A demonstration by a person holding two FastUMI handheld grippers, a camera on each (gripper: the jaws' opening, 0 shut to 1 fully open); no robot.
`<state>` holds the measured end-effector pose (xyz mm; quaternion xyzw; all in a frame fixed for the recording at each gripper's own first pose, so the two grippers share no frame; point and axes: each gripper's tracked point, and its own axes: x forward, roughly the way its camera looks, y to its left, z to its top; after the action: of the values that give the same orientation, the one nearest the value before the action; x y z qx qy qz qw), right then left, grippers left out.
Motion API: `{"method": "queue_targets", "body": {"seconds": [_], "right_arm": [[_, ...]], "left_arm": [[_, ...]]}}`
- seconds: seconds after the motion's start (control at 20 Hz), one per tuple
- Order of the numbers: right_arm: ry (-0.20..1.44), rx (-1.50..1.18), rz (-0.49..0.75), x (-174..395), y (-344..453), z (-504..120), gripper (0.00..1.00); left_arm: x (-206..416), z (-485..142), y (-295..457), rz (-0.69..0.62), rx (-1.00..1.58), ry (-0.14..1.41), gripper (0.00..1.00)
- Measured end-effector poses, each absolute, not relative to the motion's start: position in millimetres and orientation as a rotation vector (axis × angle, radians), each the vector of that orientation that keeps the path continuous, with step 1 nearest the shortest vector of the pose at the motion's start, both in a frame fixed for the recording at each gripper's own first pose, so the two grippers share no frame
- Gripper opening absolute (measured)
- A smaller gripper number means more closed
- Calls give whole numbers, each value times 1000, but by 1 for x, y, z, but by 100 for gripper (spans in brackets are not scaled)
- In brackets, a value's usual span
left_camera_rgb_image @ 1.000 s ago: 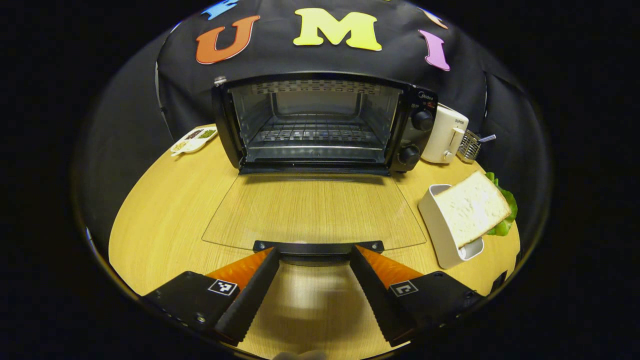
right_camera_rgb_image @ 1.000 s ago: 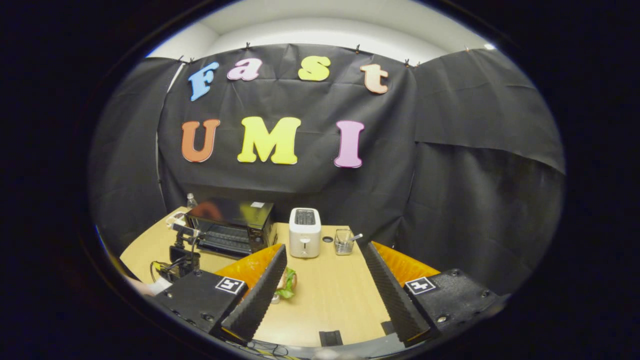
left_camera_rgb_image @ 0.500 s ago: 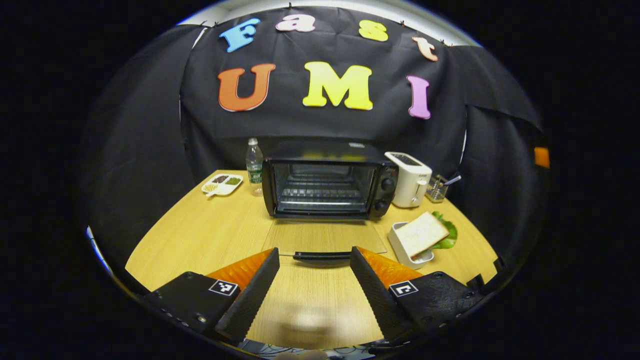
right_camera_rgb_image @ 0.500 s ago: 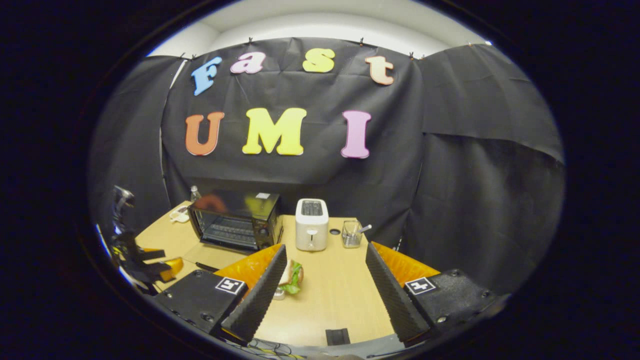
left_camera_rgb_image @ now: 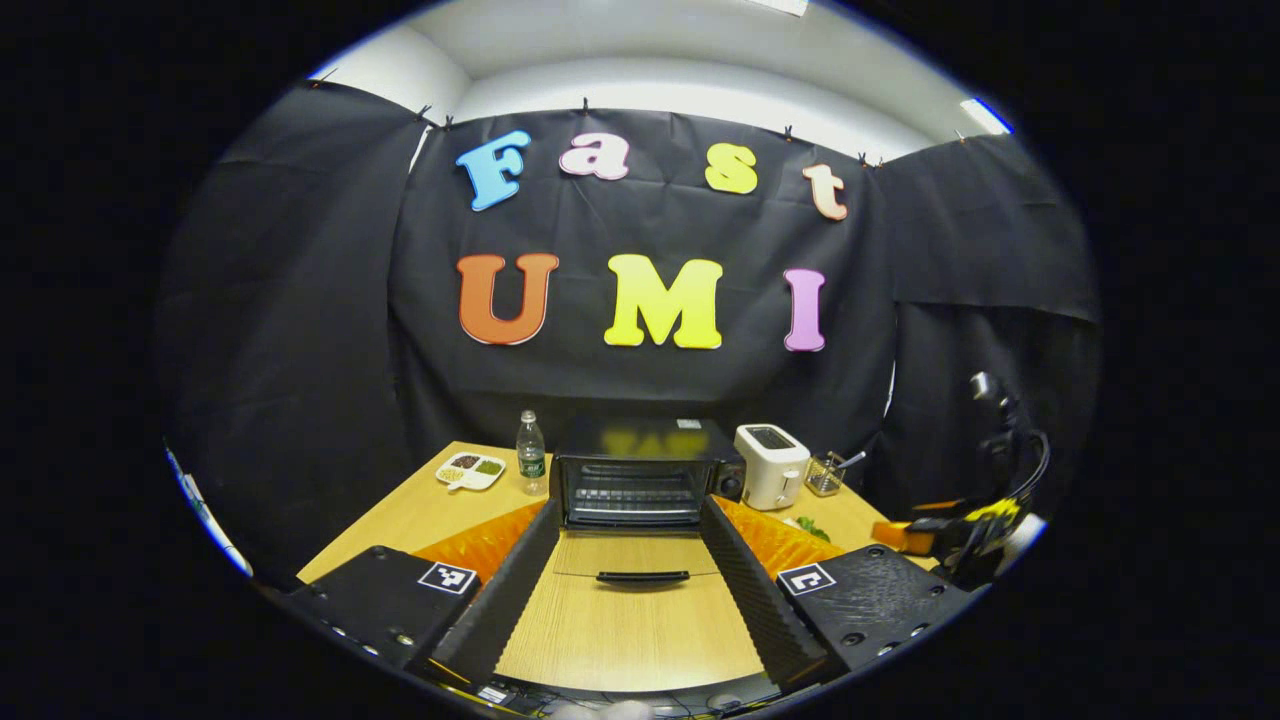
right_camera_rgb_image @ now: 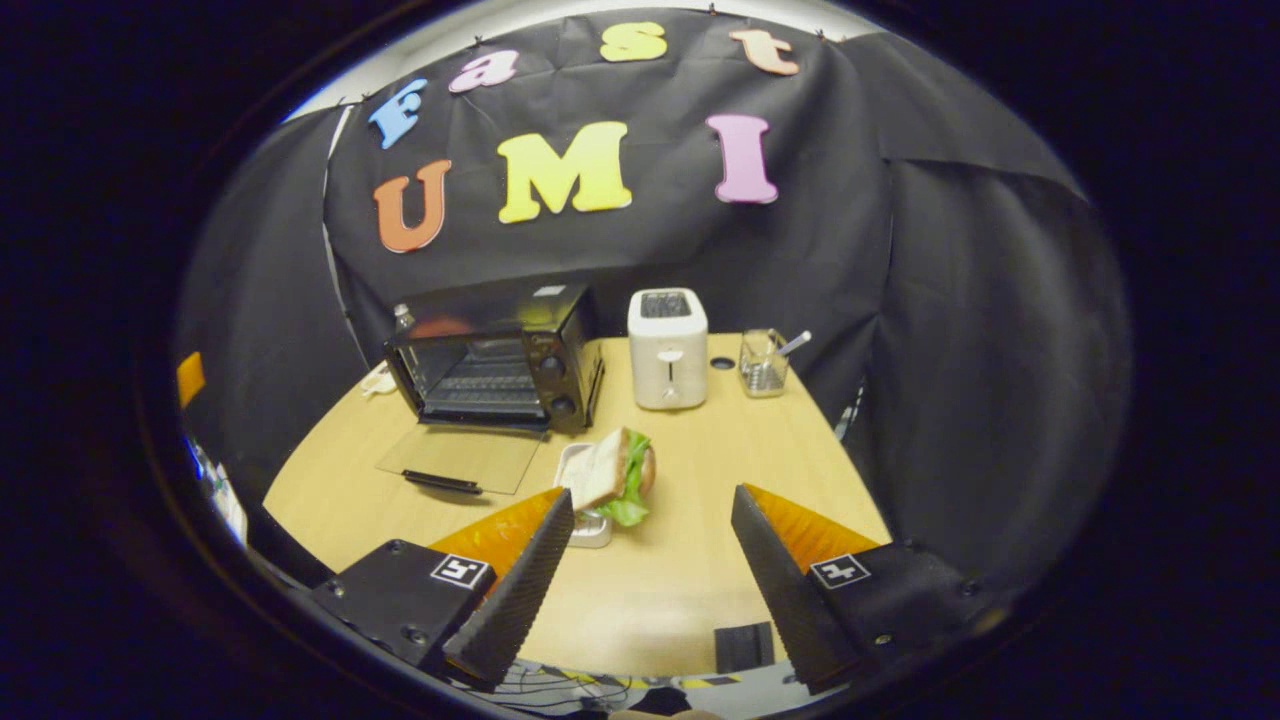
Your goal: Open the electric oven with the left hand, put the food in, and close the electric oven.
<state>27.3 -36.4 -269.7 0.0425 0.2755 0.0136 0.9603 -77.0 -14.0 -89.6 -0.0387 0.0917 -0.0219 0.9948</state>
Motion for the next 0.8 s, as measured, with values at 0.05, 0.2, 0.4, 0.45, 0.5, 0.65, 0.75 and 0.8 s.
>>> {"method": "queue_targets", "body": {"seconds": [0.05,0.2,0.4,0.45,0.5,0.65,0.75,0.8], "right_arm": [[573,118,39,36,-33,-284,100],[625,163,71,65,-24,-315,98],[654,203,119,106,-14,-341,98],[663,226,128,117,-10,-345,98],[667,243,143,127,-7,-347,98],[680,256,161,155,-6,-357,96],[706,286,188,164,-3,-359,95],[725,299,198,166,-2,-362,83]], "left_arm": [[-80,-79,-16,-41,-78,166,94],[-81,-59,-21,-32,-54,133,94],[-76,-51,-19,11,-42,145,94],[-74,-49,-20,22,-42,148,94],[-72,-48,-18,32,-39,155,94],[-64,-52,-15,59,-26,178,94],[-61,-55,-16,76,-20,198,94],[-59,-55,-17,84,-19,201,94]]}}
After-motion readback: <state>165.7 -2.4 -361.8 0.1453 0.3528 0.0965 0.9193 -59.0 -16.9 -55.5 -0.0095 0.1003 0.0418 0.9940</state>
